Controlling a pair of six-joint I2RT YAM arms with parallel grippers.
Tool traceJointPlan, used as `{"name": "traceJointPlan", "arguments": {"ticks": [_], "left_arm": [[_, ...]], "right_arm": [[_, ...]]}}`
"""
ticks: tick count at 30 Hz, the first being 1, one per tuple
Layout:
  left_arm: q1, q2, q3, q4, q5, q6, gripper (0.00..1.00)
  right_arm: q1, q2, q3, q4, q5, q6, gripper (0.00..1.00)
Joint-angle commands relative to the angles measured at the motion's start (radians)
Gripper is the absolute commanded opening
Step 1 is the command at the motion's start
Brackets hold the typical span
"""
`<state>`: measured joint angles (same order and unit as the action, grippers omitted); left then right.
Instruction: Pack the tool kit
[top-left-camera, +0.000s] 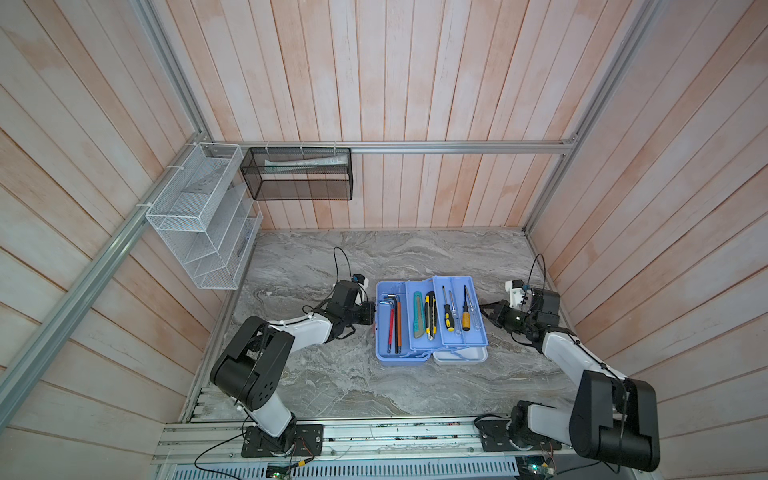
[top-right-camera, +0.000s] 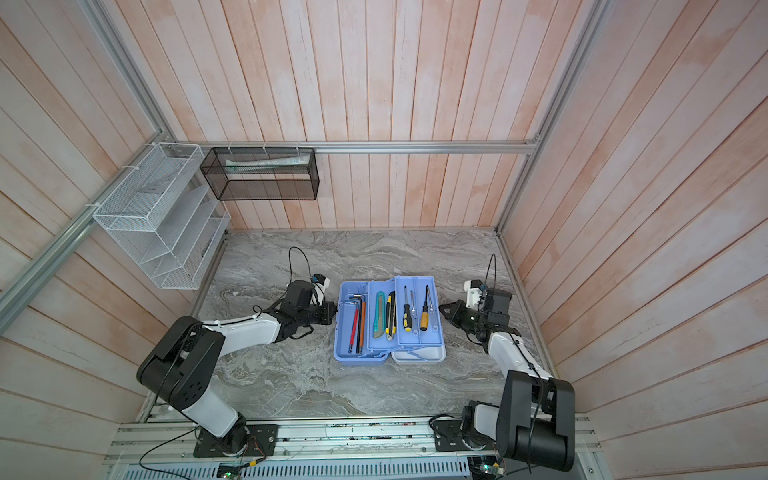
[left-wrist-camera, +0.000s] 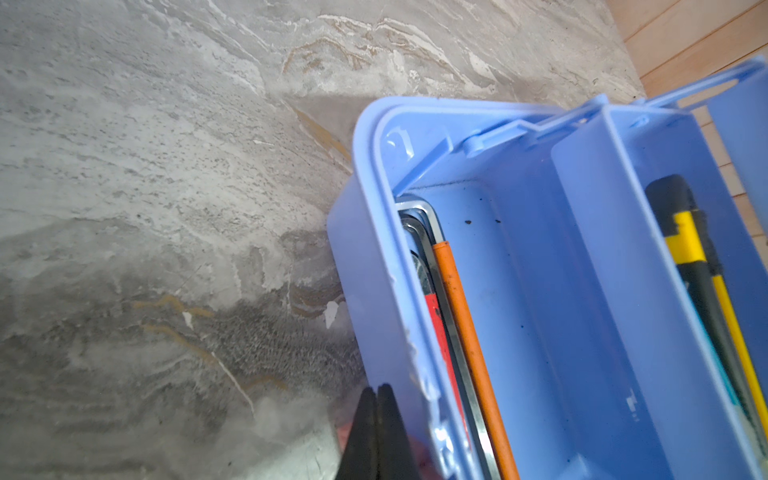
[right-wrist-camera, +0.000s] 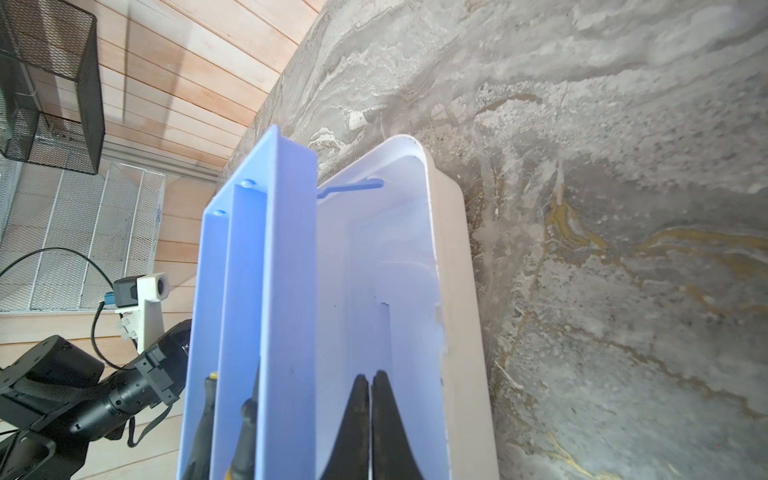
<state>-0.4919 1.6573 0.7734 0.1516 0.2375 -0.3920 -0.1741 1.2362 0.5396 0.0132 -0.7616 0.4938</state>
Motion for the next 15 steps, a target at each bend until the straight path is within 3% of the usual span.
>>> {"name": "traceJointPlan", "arguments": {"ticks": [1, 11, 15], "left_arm": [[-0.002, -0.005, -0.016, 0.03, 0.017, 0.015, 0.0], [-0.002, -0.018, -0.033, 0.045, 0.013, 0.003, 0.0], [-0.002, -0.027, -0.036, 0.032, -0.001, 0.011, 0.0]], "right_arm": [[0.004, -0.038, 0.007, -0.057, -0.013, -0.006, 0.0], [0.003, -0.142, 0.02, -0.148, 0.017, -0.013, 0.0], [0.002, -0.139, 0.059, -0.243, 0.224, -0.026, 0.0]]}}
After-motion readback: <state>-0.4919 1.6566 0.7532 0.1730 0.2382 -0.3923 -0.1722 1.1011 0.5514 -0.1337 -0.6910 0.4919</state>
